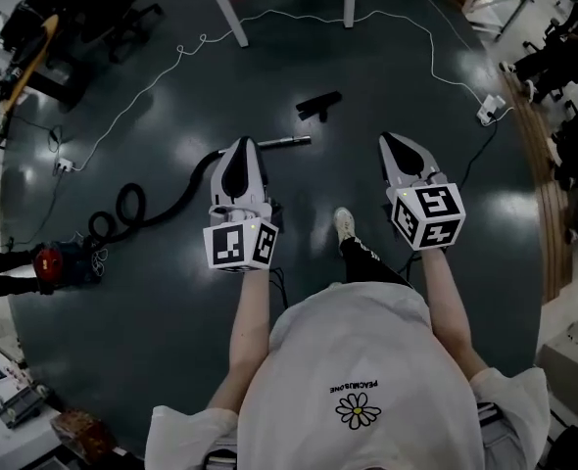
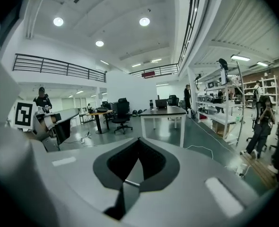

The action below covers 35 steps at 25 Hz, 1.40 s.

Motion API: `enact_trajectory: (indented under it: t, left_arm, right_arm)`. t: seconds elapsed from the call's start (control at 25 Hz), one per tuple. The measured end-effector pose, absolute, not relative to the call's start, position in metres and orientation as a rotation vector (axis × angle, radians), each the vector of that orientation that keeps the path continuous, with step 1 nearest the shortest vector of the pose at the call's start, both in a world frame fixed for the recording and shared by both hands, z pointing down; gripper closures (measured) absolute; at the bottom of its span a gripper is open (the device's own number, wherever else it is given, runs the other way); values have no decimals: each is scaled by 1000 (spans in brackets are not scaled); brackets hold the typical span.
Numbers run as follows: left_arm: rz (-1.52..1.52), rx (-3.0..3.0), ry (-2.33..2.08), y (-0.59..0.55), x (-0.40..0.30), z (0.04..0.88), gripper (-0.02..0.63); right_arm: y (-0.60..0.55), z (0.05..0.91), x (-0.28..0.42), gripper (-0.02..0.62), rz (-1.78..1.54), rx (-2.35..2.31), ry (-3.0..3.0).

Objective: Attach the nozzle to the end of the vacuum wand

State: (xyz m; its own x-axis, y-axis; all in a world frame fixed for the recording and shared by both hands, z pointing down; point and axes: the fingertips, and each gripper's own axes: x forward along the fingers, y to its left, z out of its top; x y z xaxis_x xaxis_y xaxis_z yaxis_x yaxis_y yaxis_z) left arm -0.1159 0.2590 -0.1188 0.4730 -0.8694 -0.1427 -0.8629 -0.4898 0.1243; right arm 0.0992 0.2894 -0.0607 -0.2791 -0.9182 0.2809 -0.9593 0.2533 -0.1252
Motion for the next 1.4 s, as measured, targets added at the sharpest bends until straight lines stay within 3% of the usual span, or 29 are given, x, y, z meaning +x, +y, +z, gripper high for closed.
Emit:
enact_trajectory:
  t: [0.4, 0.96, 1.08, 1.16, 1.28, 1.4]
  left_arm:
    - [-194, 2624, -1669, 112, -118, -116, 604]
    - [-16, 2790, -1418, -67, -124, -75, 604]
    - [209, 2912, -1291, -88, -105, -44, 549]
    - [432, 2980, -1159, -98, -96, 3, 523]
    - [833, 3032, -843, -101, -95, 142, 396]
    - [1217, 3016, -505, -95, -99, 346, 322]
  right_arm:
    - [120, -59, 116, 589, 442, 1688, -2376]
    - [-51, -52, 96, 588, 347, 1649, -2284]
    - [-78, -22, 100, 587, 263, 1475, -2240]
    - [-101, 27, 100, 503, 208, 1270, -2186]
    - [-133, 149, 95, 396, 8, 914, -2079]
    - [-155, 327, 103, 395, -311, 551, -1942]
